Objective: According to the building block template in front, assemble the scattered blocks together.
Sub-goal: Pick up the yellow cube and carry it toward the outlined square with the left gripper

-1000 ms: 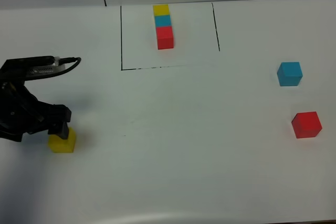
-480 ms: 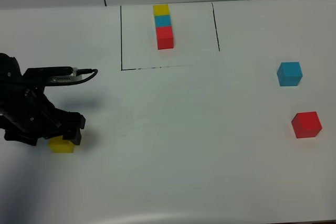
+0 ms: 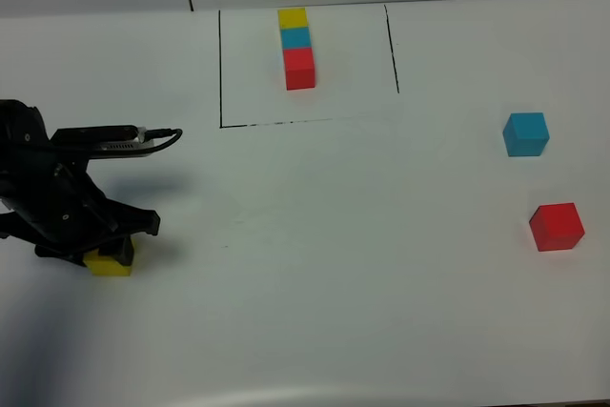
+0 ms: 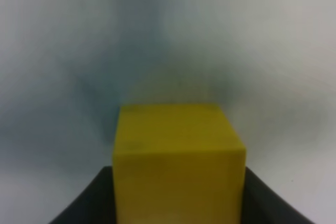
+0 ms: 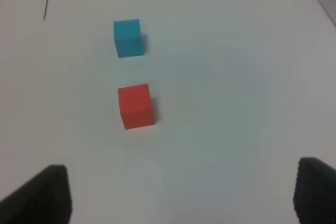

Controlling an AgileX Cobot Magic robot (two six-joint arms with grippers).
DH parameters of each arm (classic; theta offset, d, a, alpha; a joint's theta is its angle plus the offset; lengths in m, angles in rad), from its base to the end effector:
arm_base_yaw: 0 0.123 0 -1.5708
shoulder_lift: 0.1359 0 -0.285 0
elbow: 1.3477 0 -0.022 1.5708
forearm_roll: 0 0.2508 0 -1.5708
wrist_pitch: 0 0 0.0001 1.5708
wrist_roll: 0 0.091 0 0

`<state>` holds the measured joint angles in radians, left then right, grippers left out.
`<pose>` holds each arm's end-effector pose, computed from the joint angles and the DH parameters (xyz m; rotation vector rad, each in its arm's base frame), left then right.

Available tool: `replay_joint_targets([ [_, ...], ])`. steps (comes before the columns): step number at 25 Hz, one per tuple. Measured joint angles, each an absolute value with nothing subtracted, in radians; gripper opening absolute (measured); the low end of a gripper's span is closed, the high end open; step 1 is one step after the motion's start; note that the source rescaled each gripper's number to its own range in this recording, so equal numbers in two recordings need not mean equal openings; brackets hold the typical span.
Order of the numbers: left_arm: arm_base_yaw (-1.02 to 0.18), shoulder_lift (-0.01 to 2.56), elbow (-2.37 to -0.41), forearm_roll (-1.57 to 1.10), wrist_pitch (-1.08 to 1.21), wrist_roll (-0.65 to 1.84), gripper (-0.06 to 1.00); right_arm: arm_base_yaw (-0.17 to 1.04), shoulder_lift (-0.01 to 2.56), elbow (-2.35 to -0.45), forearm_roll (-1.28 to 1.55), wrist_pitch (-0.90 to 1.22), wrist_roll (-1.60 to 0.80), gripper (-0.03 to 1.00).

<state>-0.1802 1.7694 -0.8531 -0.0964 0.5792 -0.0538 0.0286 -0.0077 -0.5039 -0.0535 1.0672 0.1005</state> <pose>0.2884 -0.0574 0.1325 0.0746 2.9841 -0.1163 -0.0067 -0.0045 0.2779 0.0763 2.0367 0.0170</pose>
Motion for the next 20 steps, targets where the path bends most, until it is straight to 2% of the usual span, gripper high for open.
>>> replay_joint_targets([
  [5, -0.197, 1.769, -0.983, -0.096, 0.733, 0.083, 0.0, 0.029, -0.008, -0.504, -0.054, 1.067, 0.101, 0.73],
  [10, -0.276, 1.792, -1.16, -0.07, 0.852, 0.284, 0.0, 0.029, -0.008, -0.504, -0.054, 1.067, 0.101, 0.73],
  [20, -0.46, 2.062, -1.653, 0.075, 1.096, 0.508, 0.0, 0.029, -0.008, -0.504, -0.054, 1.067, 0.101, 0.73],
])
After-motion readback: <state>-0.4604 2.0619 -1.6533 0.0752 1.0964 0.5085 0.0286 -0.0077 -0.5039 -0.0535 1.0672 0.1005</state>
